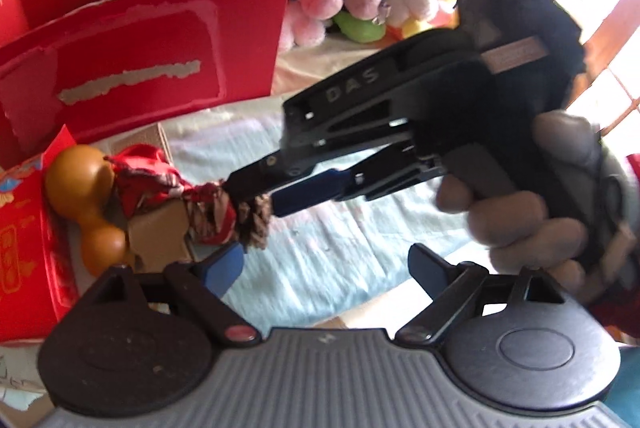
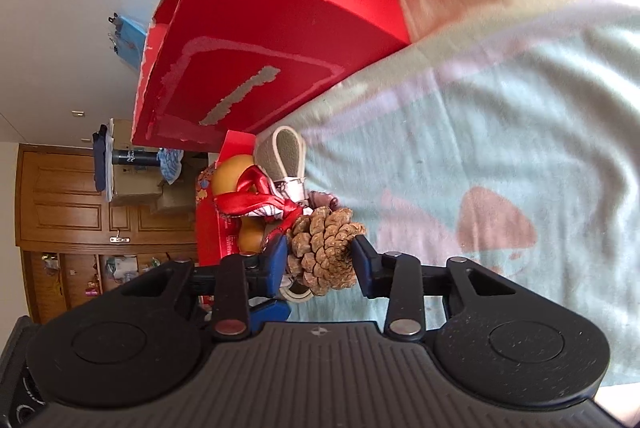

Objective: Organize objects
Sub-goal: 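Grasp the brown pine cone with the right gripper, then carry the pine cone into the red box and open the right gripper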

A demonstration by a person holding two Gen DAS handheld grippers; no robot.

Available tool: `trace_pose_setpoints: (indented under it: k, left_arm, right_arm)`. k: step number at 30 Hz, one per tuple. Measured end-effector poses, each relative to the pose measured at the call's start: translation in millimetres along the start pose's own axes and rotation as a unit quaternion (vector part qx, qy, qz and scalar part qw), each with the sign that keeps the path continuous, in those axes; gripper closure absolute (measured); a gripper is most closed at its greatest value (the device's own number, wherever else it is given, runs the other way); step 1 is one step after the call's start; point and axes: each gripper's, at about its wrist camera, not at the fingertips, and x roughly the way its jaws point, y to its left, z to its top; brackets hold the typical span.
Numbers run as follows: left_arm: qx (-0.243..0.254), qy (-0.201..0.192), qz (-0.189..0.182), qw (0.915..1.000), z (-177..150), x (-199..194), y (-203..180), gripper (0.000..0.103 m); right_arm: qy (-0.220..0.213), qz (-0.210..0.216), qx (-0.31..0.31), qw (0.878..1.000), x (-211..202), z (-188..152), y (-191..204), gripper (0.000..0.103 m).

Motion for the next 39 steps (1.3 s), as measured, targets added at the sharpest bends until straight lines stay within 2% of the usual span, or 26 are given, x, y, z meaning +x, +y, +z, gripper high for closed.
trace_pose_setpoints:
  k: [5,12,14,19,23,25,27,29,34,39]
  left_arm:
    - [-0.004,0.007,0.018,0.9998,3,14,1,0.014]
    - [0.009,0.019,-0.023,0.9995,6,29,-14,0.013]
    - [0.015,0.021,-0.027,0.9993,7,33,-20,0.012]
    - [0.031,0.007,-0.012,0.9994,17,47,-32,0.011]
    - [0.045,-0.001,0.015,0.9989,24,56,-37,0.012]
    - [0.060,-0.006,0.034,0.9976,25,56,-38,0.017]
    - [0.073,-0.006,0.045,0.9963,27,58,-40,0.031]
    - [0.078,-0.003,0.047,0.9959,28,61,-40,0.040]
    - [0.075,-0.006,0.065,0.9951,28,67,-40,0.049]
    - [0.062,-0.008,0.059,0.9963,30,63,-36,0.055]
  right_arm:
    - [-0.016,-0.010,-0.002,1.000,-11,-1,-4,0.065]
    - [-0.050,-0.039,0.009,0.998,-38,-2,-20,0.066]
    - [-0.058,-0.039,0.015,0.997,-46,-3,-26,0.074]
    - [-0.075,-0.035,0.035,0.996,-62,-7,-42,0.078]
    - [-0.087,-0.020,0.050,0.995,-63,-10,-49,0.074]
    - [-0.095,-0.016,0.056,0.994,-65,-11,-51,0.074]
    - [-0.098,-0.006,0.058,0.993,-67,-11,-50,0.071]
    - [-0.098,0.000,0.058,0.993,-67,-10,-49,0.062]
    - [-0.091,-0.006,0.047,0.995,-58,-5,-45,0.060]
    - [-0.080,-0.012,0.047,0.996,-58,-4,-47,0.061]
